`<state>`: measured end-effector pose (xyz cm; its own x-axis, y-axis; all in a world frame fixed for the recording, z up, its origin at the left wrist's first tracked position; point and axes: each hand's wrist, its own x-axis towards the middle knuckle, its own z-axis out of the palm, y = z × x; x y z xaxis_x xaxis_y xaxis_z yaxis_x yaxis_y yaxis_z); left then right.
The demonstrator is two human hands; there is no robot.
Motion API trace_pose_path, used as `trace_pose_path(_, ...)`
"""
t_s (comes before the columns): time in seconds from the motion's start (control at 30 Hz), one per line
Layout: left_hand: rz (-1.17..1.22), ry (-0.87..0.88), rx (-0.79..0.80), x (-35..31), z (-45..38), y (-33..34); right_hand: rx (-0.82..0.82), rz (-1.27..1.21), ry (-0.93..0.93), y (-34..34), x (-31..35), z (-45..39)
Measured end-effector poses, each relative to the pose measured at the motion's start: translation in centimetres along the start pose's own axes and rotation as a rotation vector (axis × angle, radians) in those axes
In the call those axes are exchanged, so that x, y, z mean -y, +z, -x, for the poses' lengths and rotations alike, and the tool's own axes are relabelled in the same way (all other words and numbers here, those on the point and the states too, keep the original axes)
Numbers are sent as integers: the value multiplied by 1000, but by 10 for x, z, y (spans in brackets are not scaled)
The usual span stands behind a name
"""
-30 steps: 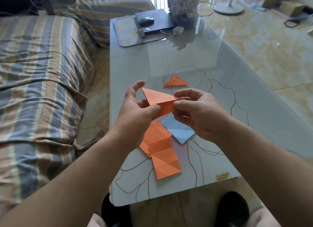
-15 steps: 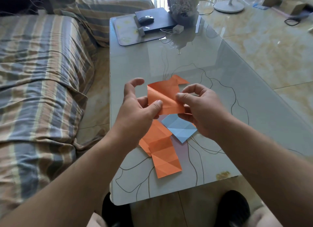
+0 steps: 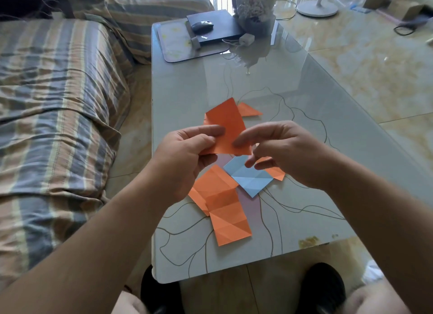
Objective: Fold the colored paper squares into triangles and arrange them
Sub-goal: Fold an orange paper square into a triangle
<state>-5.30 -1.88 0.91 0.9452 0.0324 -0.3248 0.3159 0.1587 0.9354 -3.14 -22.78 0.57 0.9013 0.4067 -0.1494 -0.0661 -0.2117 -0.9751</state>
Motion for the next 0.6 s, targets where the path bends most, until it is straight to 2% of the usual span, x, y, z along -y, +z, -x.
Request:
trace_pose_path(0.1, 9, -16, 7, 0, 1, 2, -35, 49, -101, 5, -4, 0)
trace_pose_path(0.2, 37, -31, 19, 0, 2, 2, -151, 125, -214, 10, -4, -1)
trace_pose_path(0.37, 37, -12, 38, -3, 4, 1, -194, 142, -244, 11, -4, -3)
trace_pose_path(0.5, 108, 19, 117, -4, 2, -3, -208, 11, -245, 10, -6, -5)
trace_pose_path(0.6, 95, 150, 222, -1, 5, -5, -258, -106, -215, 11, -5, -6)
